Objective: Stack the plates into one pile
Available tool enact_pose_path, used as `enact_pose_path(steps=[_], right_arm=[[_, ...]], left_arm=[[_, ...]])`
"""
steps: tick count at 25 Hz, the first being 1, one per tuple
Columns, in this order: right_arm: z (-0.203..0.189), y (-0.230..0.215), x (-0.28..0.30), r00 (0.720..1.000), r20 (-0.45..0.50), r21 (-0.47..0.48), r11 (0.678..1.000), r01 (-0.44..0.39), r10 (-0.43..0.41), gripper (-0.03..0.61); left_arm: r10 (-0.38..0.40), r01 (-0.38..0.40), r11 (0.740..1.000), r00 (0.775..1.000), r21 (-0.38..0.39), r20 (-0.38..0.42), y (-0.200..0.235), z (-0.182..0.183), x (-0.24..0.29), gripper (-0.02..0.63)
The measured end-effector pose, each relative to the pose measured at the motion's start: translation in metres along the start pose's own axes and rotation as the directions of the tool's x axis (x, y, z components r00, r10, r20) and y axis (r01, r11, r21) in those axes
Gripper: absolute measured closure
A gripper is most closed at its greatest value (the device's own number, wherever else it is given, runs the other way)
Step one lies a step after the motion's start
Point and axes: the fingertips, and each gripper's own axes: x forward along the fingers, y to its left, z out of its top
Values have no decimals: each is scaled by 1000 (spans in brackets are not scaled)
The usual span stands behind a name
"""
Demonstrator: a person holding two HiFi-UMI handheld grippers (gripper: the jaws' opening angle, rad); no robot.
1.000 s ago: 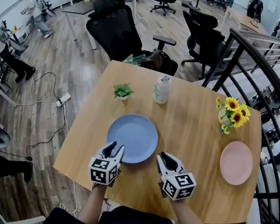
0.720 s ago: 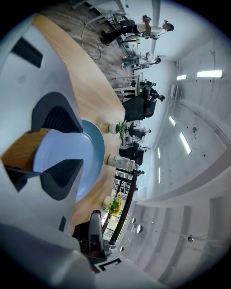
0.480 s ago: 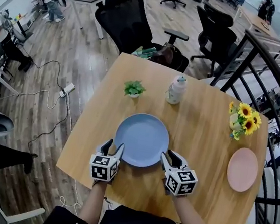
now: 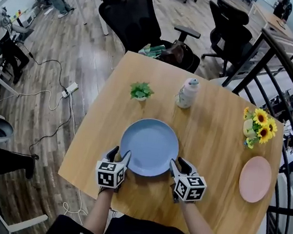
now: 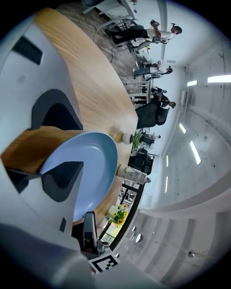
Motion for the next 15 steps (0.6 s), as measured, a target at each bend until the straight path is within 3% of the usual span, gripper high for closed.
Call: enact_pose_path(steps=[8,11,15], right_arm=[[-1,3,9,999,-14,55,998,-38,38,456],[-1,2,6,999,-16,54,998,-34,35,460],[5,4,-1,999,7,68,997,-39,39,466]], left_arm=[[18,-18,1000,999,-4,-47,-1,-8,9,417],[34,-35,999,998,-11,-48,2,-8,6,497],[49,-49,999,998,-7,-42,-1,-9,0,497]])
